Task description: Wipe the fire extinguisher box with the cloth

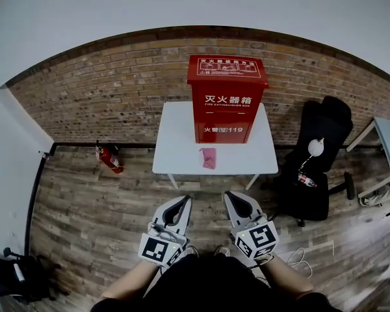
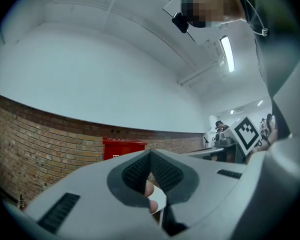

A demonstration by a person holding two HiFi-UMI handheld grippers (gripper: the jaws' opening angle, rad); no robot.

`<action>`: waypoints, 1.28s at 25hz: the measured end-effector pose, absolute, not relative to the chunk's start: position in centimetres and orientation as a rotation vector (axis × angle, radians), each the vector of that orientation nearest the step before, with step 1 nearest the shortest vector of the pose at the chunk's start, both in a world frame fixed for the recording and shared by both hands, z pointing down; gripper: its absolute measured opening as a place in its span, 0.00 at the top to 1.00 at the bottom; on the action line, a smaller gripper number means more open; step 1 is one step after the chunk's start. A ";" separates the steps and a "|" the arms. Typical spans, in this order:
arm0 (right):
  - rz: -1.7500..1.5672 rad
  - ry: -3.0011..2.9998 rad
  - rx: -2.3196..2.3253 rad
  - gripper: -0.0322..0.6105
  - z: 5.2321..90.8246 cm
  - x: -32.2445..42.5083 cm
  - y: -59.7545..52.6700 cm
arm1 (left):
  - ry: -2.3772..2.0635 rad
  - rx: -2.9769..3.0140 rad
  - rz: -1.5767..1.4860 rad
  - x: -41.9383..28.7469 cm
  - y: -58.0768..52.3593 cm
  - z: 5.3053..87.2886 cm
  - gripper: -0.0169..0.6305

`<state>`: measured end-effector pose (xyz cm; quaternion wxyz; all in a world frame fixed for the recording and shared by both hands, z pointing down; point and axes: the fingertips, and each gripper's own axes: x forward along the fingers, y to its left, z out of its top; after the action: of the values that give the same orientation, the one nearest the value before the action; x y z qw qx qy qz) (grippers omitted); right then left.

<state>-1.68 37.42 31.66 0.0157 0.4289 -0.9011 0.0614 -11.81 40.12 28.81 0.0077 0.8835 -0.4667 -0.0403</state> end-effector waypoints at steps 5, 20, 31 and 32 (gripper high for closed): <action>0.181 -2.790 1.348 0.92 31.8 -1.4 37.4 | -1.444 2.786 -0.126 -11.2 40.0 28.7 0.94; 0.192 -2.804 1.358 0.92 32.2 -2.1 37.3 | -1.426 2.784 -0.126 -11.2 39.9 29.3 0.94; 0.183 -2.784 1.323 0.92 32.7 -3.4 37.3 | -1.381 2.785 -0.155 -11.5 39.9 29.5 0.94; 0.186 -2.780 1.329 0.92 32.7 -3.4 37.2 | -1.378 2.783 -0.157 -11.6 39.9 29.4 0.94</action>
<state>-3.38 37.24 32.68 0.0274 0.4304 -0.9002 0.0602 -11.58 39.90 29.43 0.0161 0.8949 -0.4430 -0.0505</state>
